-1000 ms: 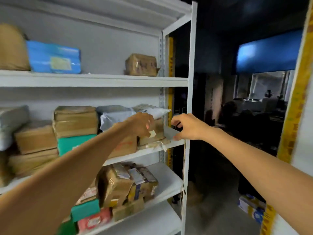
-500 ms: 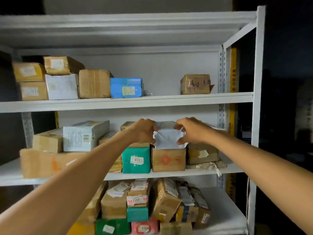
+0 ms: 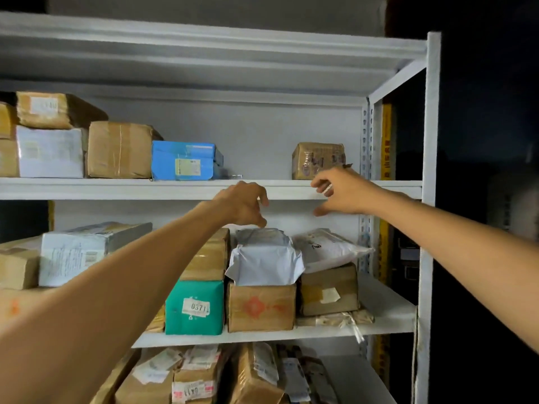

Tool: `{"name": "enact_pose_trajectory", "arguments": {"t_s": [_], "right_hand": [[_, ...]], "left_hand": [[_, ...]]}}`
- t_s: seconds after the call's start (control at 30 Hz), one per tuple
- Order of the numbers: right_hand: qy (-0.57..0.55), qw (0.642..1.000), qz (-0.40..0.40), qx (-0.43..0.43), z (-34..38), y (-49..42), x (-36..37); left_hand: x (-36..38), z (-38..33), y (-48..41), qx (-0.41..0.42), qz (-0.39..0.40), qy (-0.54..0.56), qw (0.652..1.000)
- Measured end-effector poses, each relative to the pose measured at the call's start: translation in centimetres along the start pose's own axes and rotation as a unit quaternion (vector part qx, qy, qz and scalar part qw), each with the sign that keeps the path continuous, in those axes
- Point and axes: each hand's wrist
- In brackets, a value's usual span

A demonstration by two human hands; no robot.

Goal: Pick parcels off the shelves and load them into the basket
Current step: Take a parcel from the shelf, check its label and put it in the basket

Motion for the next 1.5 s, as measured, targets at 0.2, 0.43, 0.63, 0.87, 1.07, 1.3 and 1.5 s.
{"name": "enact_pose_trajectory", "arguments": {"t_s": [0.2,0.43,0.63,0.87,1.07,1.3,1.5], "right_hand": [[0.026,0.998,-0.047,0.029,-2.4,-5.3,-2.2],[0.072,0.993,-0.074,0.053,-5.2,-10.1,-4.1],[0.028,0.989,-0.114,0.091,-7.1,-12.8,-4.6],[-0.002,0.982,-0.126,0.138,-7.8,-16.4,-3.2],[-0.133,0.965,-0.116,0.193,-7.7,-18.9,-1.2],[-0.329,0.908,-0.098,0.24,-8.4,-20.5,-0.1],[-0.484,0.837,-0.082,0.243,-8.2,-20.4,-0.1]], "left_hand": [[-0.5,0.4,-7.2,0.046,-0.057,0.04,0.997],[-0.1,2.5,-14.5,0.043,-0.079,0.041,0.995],[-0.1,2.9,-18.0,0.014,-0.112,0.099,0.989],[-0.2,2.4,-20.6,-0.02,-0.11,0.167,0.98],[0.8,1.5,-21.6,-0.04,-0.112,0.362,0.925],[2.9,2.0,-22.5,-0.071,-0.146,0.48,0.862],[3.8,1.4,-22.9,-0.134,-0.175,0.542,0.811]]}}
Point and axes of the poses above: each hand's wrist, its own y-axis away from the middle knuckle, its own x-axis out of the palm, z = x × y, and after that the axes turned 13 degrees about x, right-handed
